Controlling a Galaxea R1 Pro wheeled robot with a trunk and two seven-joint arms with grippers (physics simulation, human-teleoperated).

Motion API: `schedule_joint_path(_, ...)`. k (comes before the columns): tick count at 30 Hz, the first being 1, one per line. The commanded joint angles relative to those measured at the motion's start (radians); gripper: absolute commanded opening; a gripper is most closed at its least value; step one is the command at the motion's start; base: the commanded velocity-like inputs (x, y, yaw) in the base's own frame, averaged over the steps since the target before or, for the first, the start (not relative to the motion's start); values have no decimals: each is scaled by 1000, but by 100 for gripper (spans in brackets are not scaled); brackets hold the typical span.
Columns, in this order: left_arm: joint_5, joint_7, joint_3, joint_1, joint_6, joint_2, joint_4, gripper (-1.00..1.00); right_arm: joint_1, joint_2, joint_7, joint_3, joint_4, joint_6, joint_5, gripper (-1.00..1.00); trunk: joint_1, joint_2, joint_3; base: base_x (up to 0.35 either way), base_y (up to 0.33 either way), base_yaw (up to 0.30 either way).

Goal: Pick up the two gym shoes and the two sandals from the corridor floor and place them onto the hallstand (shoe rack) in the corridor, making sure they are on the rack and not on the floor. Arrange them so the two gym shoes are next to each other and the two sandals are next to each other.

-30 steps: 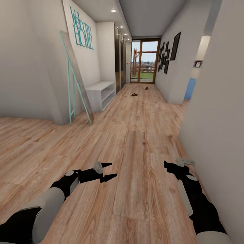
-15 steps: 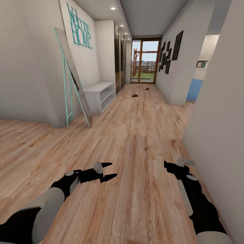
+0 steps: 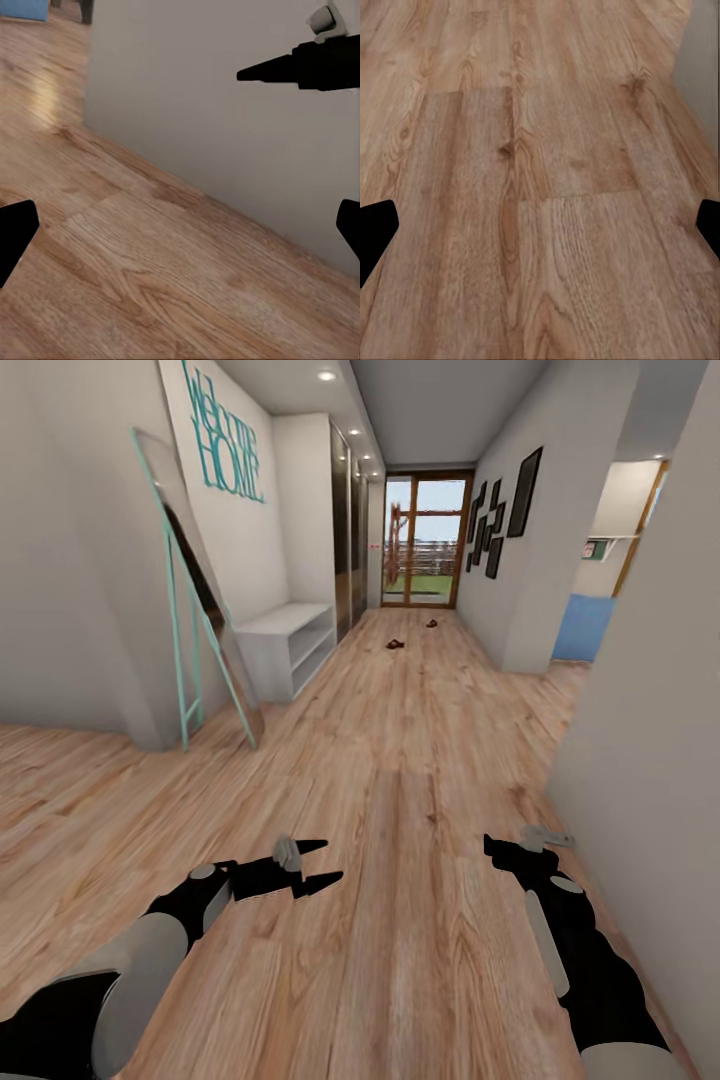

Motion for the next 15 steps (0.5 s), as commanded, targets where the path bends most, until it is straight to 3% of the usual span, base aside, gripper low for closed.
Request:
schedule_joint_path(1,-10,0,9,0,-7,6,0,100,-1,0,-8,2,-1,4,-10,100,0,0,-1,347,0,-197)
schedule_joint_path(8,8,7,11,0,-7,34,-1,100,-1,0,-8,3,-1,4,-10,100,0,0,-1,347,0,-231)
schedule_joint_path(11,52,8,32,0,-7,61,0,100,-1,0,-8,3,-1,4,-10,100,0,0,-1,347,0,-245)
schedule_joint_path(15,82,9,63,0,-7,75,0,100,-1,0,-8,3,-1,4,-10,100,0,0,-1,347,0,-182)
